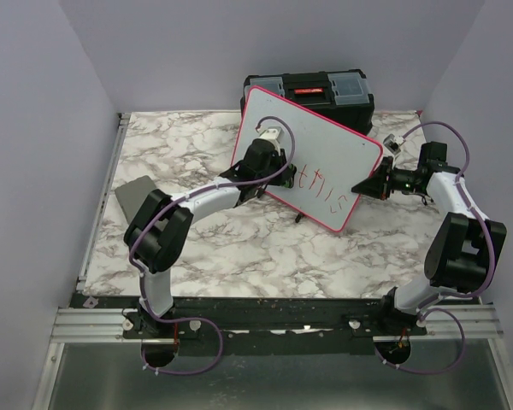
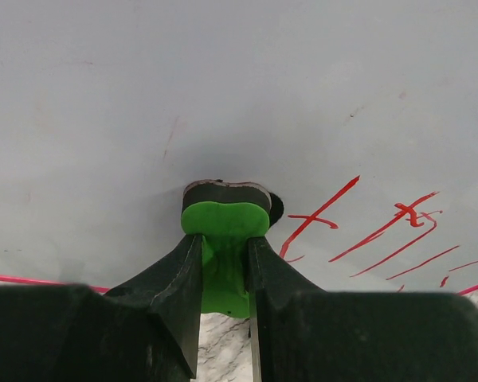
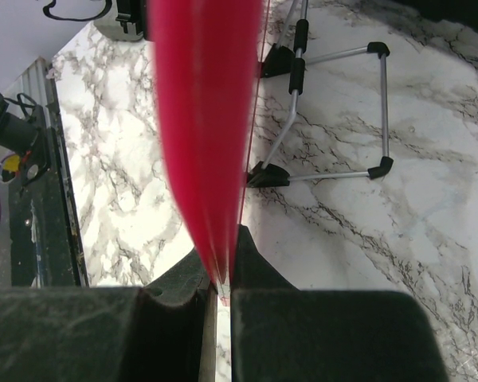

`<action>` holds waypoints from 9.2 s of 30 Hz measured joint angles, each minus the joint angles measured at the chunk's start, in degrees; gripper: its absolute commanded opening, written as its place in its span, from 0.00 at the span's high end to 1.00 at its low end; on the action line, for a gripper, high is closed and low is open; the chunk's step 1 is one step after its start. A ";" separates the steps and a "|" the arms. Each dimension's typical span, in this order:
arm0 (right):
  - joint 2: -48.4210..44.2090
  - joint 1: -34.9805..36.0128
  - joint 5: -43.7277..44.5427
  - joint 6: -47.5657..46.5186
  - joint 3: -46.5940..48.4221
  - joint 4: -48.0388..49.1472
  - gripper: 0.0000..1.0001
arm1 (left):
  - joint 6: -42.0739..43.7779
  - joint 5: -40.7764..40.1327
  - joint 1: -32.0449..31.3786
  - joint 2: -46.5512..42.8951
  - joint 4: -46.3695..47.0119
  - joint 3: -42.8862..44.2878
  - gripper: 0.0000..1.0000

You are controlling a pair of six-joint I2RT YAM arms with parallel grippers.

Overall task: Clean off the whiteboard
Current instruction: Erase the whiteboard at the whiteboard stand.

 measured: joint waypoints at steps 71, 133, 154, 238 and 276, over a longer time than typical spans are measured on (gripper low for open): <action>1.46 -0.57 0.17 -3.58 1.40 -1.14 0.99 | 3.13 -11.23 -6.49 2.40 23.67 -6.51 1.00; 1.66 -0.52 0.13 -6.82 2.25 -2.82 0.99 | 2.21 -9.75 -3.65 1.60 14.73 2.01 1.00; 1.99 -0.52 -0.20 -7.32 2.25 -4.66 0.99 | 1.81 -9.53 -9.51 2.69 14.05 -8.72 1.00; 3.58 -0.72 0.39 -13.86 5.14 -6.99 0.99 | 5.29 -2.91 -4.07 7.82 -18.21 20.04 1.00; 5.53 0.11 -1.44 -13.14 5.55 -17.05 0.99 | 10.05 -8.44 -7.30 4.83 -1.70 20.41 1.00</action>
